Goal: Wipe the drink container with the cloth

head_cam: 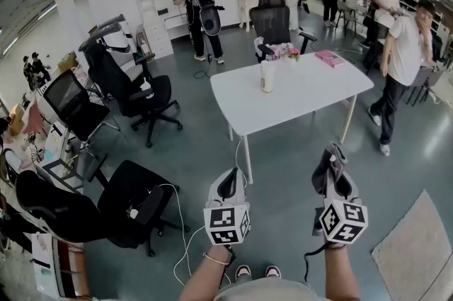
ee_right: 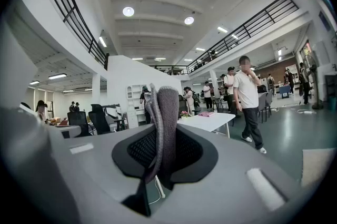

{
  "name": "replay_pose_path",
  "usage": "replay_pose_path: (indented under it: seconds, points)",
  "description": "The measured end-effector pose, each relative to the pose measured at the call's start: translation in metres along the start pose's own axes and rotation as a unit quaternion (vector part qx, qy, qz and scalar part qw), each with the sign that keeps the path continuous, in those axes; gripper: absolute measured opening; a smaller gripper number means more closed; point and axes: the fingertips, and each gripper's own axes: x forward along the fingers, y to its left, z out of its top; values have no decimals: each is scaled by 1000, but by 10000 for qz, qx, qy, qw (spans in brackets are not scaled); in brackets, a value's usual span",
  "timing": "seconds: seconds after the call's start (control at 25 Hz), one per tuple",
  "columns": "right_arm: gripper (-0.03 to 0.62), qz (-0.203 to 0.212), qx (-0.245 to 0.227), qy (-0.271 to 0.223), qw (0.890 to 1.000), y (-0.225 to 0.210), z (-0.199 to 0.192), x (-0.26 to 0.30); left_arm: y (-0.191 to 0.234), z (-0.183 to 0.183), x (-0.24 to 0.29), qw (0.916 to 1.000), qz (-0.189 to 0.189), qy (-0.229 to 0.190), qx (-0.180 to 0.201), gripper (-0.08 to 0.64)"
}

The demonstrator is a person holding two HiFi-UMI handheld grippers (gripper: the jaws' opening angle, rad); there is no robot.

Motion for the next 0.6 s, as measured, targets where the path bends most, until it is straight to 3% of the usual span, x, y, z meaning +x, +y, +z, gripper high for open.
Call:
replay_pose_path:
  seconds: [0.32, 0.6]
  points:
    - [71, -20, 9, 63, 10000, -4, -10, -6, -2, -9, -6, 10000, 27, 54, -21, 0]
    - [72, -24, 340, 77, 9994, -9, -14, -8, 0, -12, -9, 9999, 20, 60, -84, 0]
